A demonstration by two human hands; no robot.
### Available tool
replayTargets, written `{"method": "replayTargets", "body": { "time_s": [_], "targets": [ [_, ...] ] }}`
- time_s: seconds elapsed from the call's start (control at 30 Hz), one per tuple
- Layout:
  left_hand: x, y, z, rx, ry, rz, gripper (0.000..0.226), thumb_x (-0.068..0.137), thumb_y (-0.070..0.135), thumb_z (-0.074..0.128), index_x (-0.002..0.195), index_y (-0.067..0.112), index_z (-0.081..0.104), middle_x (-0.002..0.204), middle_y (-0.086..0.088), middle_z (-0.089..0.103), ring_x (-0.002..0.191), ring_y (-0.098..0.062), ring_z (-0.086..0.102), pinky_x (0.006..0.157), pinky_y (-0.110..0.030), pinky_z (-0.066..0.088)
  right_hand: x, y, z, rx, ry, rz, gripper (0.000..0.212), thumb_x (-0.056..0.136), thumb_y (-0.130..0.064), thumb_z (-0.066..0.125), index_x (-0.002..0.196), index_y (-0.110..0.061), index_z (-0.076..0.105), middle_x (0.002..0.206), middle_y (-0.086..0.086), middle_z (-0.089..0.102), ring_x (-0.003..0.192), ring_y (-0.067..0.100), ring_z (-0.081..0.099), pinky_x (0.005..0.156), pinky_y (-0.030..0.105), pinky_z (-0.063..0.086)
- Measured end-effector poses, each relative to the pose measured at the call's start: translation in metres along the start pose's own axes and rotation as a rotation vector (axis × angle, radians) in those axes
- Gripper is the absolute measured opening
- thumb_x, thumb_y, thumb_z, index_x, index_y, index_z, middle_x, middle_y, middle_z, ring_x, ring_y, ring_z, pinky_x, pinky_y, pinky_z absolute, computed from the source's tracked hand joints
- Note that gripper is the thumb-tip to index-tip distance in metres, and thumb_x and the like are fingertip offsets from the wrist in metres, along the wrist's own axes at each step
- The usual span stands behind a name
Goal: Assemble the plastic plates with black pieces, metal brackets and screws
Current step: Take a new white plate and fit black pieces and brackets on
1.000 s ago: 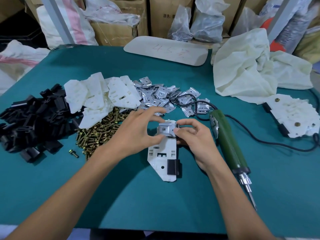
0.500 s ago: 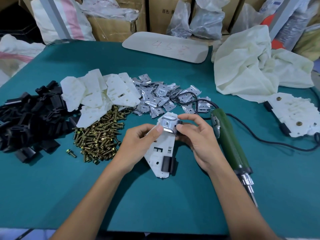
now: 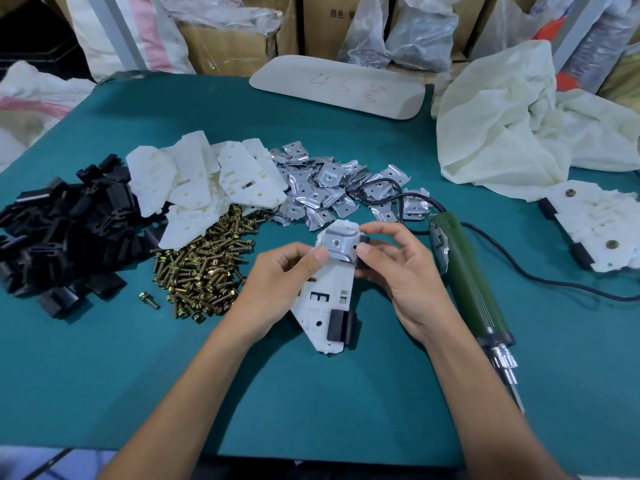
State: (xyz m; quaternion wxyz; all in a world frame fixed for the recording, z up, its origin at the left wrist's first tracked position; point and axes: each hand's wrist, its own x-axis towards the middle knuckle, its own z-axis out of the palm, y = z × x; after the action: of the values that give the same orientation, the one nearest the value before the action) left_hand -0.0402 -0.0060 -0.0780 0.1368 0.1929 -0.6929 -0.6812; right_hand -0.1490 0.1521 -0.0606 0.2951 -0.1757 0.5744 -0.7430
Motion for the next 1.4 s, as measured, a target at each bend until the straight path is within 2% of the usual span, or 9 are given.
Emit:
{"method": "replayTargets", "body": {
  "time_s": [0.17, 0.37, 0.5, 0.7, 0.83, 0.93, 1.07, 1.2, 1.4],
  "targets": [
    [-0.003, -0.001, 0.002, 0.087, -0.022, 0.072, 0.042, 0.09, 0.061, 0.058, 0.09, 0.022, 0.075, 0.084, -0.023, 0.066, 0.074, -0.019, 0.052, 0.07, -0.037, 0.04, -0.001, 0.001, 0.0, -0.031, 0.008, -0.018, 0.023, 0.091, -0.01, 0.074, 0.104, -0.03, 0.074, 0.103, 0.022, 0.074, 0.089, 0.023, 0.07, 0.077, 0.032, 0.058],
    [-0.008, -0.002, 0.004, 0.223, -0.058, 0.156, 0.048, 0.102, 0.048, 0.052, 0.075, 0.009, 0.061, 0.066, -0.009, 0.036, 0.064, -0.014, 0.032, 0.059, -0.032, 0.026, 0.0, 0.001, -0.001, -0.019, 0.035, -0.009, 0.023, 0.083, -0.025, 0.078, 0.106, -0.025, 0.072, 0.095, 0.013, 0.077, 0.076, 0.019, 0.068, 0.066, 0.027, 0.055],
    [-0.008, 0.0, 0.005, 0.286, -0.034, 0.159, 0.044, 0.102, 0.046, 0.051, 0.061, 0.029, 0.051, 0.06, 0.012, 0.03, 0.058, -0.008, 0.027, 0.053, -0.024, 0.022, 0.001, 0.004, -0.003, -0.024, 0.054, -0.007, 0.017, 0.088, -0.018, 0.076, 0.103, -0.026, 0.072, 0.091, 0.011, 0.078, 0.07, 0.018, 0.065, 0.063, 0.027, 0.054],
    [-0.009, -0.005, 0.007, 0.509, 0.021, 0.194, 0.041, 0.094, 0.061, 0.044, 0.074, 0.033, 0.066, 0.071, 0.005, 0.052, 0.073, -0.009, 0.049, 0.067, -0.023, 0.037, 0.001, 0.007, -0.008, -0.066, 0.089, -0.002, 0.015, 0.092, -0.017, 0.075, 0.098, -0.031, 0.073, 0.089, 0.01, 0.077, 0.068, 0.019, 0.063, 0.061, 0.027, 0.053],
    [-0.009, -0.009, 0.008, 0.685, 0.076, 0.187, 0.046, 0.091, 0.067, 0.044, 0.098, 0.034, 0.075, 0.085, 0.006, 0.055, 0.092, -0.008, 0.045, 0.076, -0.007, 0.03, 0.003, 0.014, -0.01, -0.152, 0.113, 0.009, 0.015, 0.093, -0.015, 0.075, 0.096, -0.029, 0.072, 0.087, 0.01, 0.077, 0.064, 0.021, 0.064, 0.062, 0.031, 0.054],
    [-0.004, -0.007, 0.004, 0.742, 0.189, 0.2, 0.049, 0.091, 0.069, 0.042, 0.09, 0.031, 0.074, 0.081, 0.013, 0.056, 0.087, -0.006, 0.047, 0.072, -0.015, 0.032, 0.004, 0.02, -0.012, -0.301, 0.178, -0.042, 0.012, 0.09, -0.019, 0.078, 0.095, -0.029, 0.072, 0.091, 0.001, 0.076, 0.07, 0.013, 0.069, 0.065, 0.025, 0.055],
    [0.016, 0.008, -0.006, 0.786, 0.302, 0.267, 0.021, 0.097, 0.037, 0.063, 0.086, 0.021, 0.072, 0.082, 0.012, 0.066, 0.081, -0.01, 0.057, 0.083, -0.037, 0.046, 0.005, 0.024, -0.015, -0.669, 0.285, -0.165, 0.012, 0.089, -0.041, 0.076, 0.096, -0.047, 0.069, 0.106, -0.017, 0.063, 0.088, 0.0, 0.061, 0.075, 0.009, 0.047],
    [0.049, 0.024, -0.003, 1.008, 0.278, 0.242, 0.023, 0.091, 0.04, 0.068, 0.097, 0.019, 0.069, 0.093, 0.003, 0.066, 0.096, -0.021, 0.059, 0.093, -0.036, 0.041, 0.005, 0.024, -0.013, -0.658, 0.275, -0.173, 0.015, 0.09, -0.038, 0.075, 0.094, -0.048, 0.065, 0.106, -0.016, 0.062, 0.088, 0.002, 0.062, 0.081, 0.021, 0.051],
    [0.07, 0.024, 0.012, 1.233, 0.303, 0.173, 0.029, 0.086, 0.047, 0.072, 0.089, 0.018, 0.07, 0.099, -0.003, 0.067, 0.104, -0.027, 0.052, 0.082, -0.036, 0.044, 0.007, 0.024, -0.015, -0.618, 0.302, -0.152, 0.012, 0.09, -0.034, 0.075, 0.093, -0.043, 0.068, 0.104, -0.016, 0.064, 0.086, 0.0, 0.061, 0.074, 0.01, 0.045]
  ]
}}
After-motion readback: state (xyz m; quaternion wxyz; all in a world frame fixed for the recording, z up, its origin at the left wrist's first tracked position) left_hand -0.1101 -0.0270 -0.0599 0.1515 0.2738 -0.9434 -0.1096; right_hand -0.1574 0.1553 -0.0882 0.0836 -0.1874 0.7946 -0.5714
